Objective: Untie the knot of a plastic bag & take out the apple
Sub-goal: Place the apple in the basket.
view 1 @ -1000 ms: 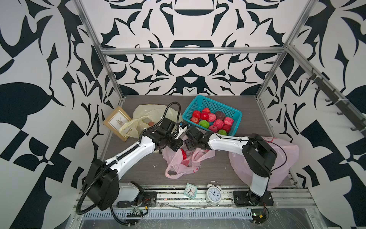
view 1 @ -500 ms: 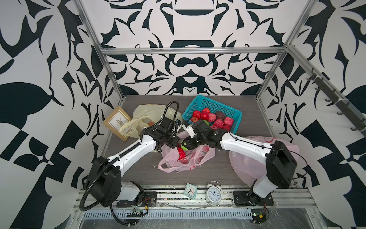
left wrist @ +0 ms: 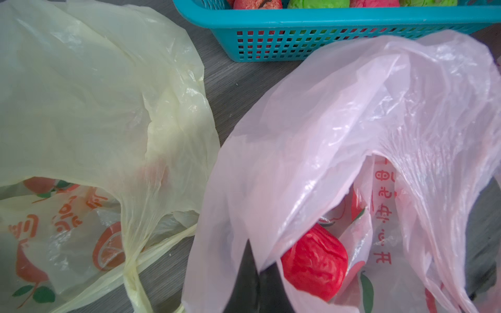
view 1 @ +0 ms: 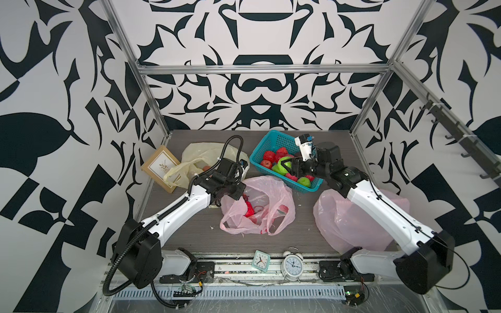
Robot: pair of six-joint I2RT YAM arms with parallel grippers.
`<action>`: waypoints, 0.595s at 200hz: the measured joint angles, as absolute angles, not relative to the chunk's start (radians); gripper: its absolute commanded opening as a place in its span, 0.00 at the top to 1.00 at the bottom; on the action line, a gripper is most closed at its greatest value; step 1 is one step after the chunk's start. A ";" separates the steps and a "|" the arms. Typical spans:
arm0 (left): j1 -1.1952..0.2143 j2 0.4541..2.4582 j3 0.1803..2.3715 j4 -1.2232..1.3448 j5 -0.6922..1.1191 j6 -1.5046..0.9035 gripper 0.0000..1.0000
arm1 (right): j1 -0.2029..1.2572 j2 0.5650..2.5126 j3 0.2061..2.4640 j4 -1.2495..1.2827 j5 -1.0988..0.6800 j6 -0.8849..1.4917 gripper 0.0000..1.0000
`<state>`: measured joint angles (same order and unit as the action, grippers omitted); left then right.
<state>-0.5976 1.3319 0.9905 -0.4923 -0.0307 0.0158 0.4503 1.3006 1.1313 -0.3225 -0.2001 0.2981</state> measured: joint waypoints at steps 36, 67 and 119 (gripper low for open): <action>-0.598 1.309 0.991 -0.498 -0.052 0.023 1.00 | 0.424 1.467 1.145 -0.409 0.022 0.245 0.54; -0.598 1.308 0.991 -0.499 -0.056 0.024 1.00 | 0.413 1.588 1.177 -0.432 0.098 0.210 0.54; -0.598 1.308 0.990 -0.499 -0.056 0.025 1.00 | 0.412 1.708 1.278 -0.410 0.136 0.176 0.53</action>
